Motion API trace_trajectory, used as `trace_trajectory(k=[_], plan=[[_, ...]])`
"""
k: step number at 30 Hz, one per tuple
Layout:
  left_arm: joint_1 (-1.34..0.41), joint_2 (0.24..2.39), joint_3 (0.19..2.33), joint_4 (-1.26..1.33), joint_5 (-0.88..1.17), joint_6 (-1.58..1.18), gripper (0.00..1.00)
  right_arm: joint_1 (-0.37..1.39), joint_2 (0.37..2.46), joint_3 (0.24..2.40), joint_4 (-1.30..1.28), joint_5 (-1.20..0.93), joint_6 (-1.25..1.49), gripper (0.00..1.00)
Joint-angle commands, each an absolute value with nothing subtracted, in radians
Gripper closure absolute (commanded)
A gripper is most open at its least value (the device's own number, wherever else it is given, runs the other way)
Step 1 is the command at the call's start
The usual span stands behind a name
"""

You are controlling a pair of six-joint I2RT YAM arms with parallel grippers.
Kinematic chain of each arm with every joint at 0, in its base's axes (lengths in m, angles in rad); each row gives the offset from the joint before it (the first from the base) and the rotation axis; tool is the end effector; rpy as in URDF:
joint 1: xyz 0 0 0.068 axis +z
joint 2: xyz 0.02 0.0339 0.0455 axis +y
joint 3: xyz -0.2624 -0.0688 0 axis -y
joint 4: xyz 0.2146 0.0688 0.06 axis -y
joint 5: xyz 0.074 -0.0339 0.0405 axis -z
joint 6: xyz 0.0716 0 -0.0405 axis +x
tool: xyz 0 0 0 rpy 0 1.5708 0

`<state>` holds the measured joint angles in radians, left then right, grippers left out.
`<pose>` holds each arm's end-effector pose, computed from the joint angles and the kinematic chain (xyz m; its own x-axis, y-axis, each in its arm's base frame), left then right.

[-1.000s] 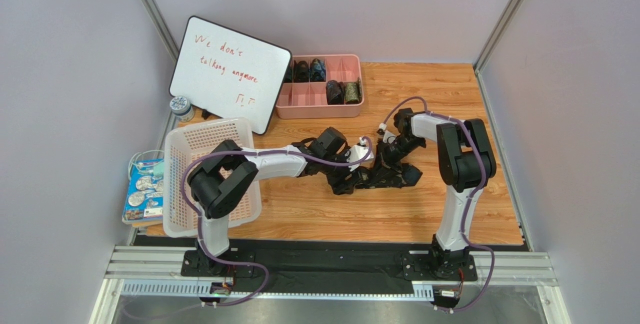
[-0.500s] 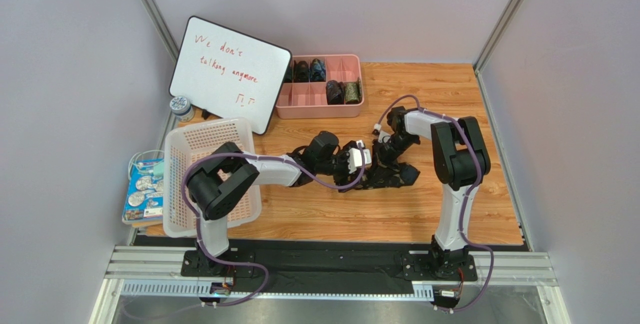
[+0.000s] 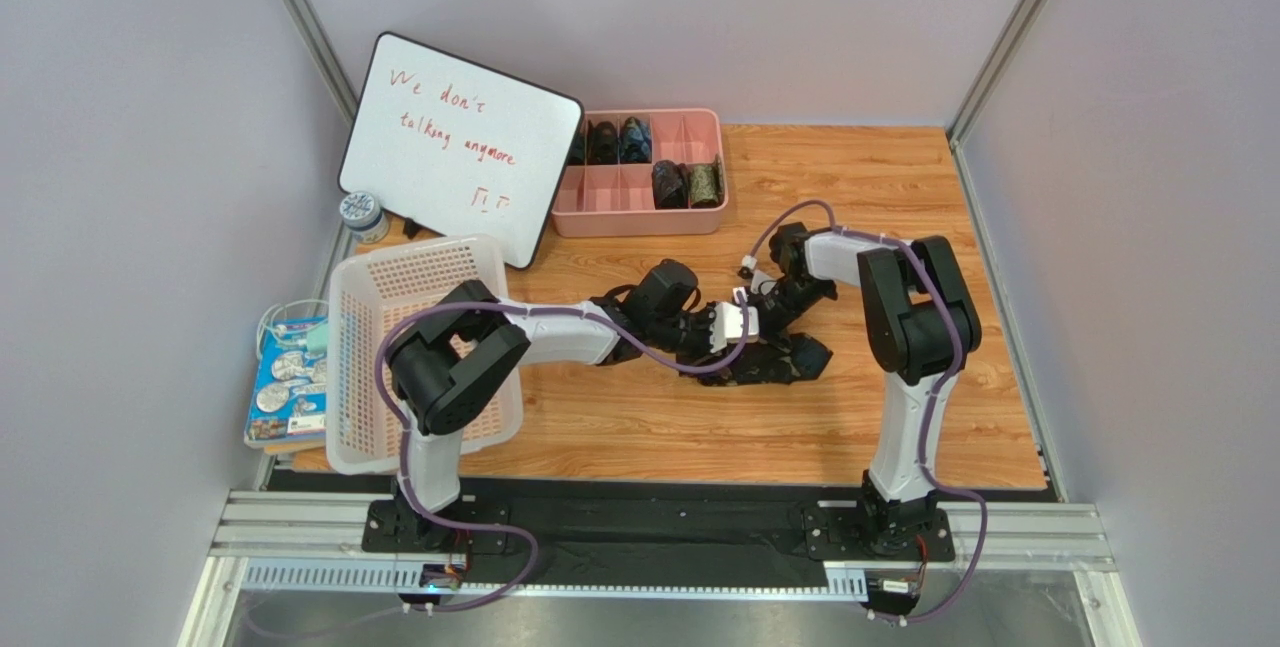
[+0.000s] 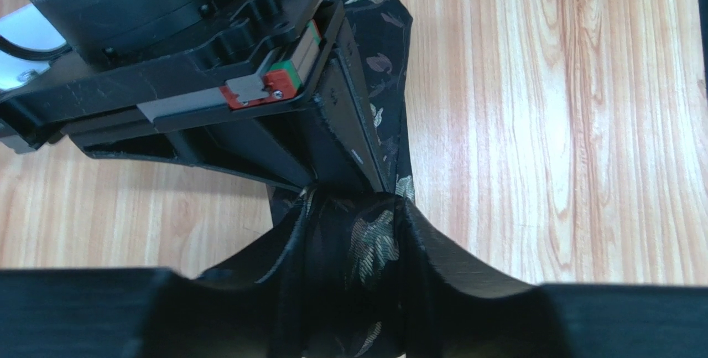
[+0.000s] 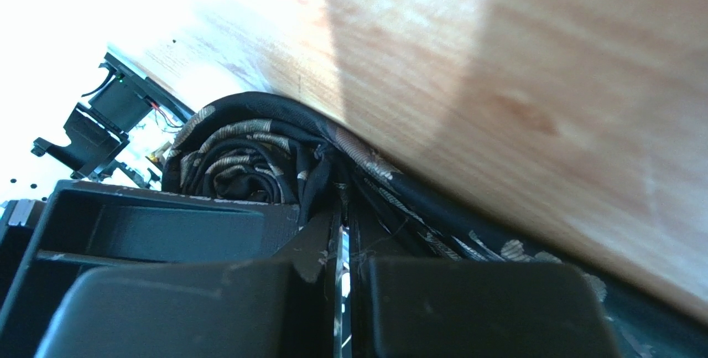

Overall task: Roll the ties
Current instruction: Roll the tie at the center of the board.

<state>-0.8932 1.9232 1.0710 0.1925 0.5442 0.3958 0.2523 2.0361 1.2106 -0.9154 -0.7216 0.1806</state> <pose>0.2243 -0.3379 0.1548 0.0013 0.5245 -0.8514 0.9998 0.0167 0.0119 0.2843 0.1221 0.1051 -0.9531 -0.1064 0.2835 0.0936 0.7868 0.6101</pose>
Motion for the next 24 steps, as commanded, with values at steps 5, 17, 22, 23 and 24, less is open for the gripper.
trace_trajectory(k=[5,17,22,23,24], plan=[[-0.908,1.968,1.137,-0.107,0.446,0.459,0.77,0.253,1.997,1.213,-0.869,-0.713,0.124,0.90],[-0.934,2.031,1.215,-0.314,0.377,0.500,0.76,0.141,1.870,1.174,-0.941,-0.919,0.044,0.58],[-0.934,2.065,1.261,-0.345,0.371,0.477,0.74,0.163,1.879,1.135,-0.809,-0.939,0.121,0.52],[-0.933,2.069,1.275,-0.351,0.391,0.473,0.74,0.166,1.885,1.131,-0.792,-0.940,0.124,0.52],[-0.933,2.075,1.281,-0.354,0.396,0.469,0.73,0.167,1.888,1.124,-0.779,-0.939,0.127,0.52]])
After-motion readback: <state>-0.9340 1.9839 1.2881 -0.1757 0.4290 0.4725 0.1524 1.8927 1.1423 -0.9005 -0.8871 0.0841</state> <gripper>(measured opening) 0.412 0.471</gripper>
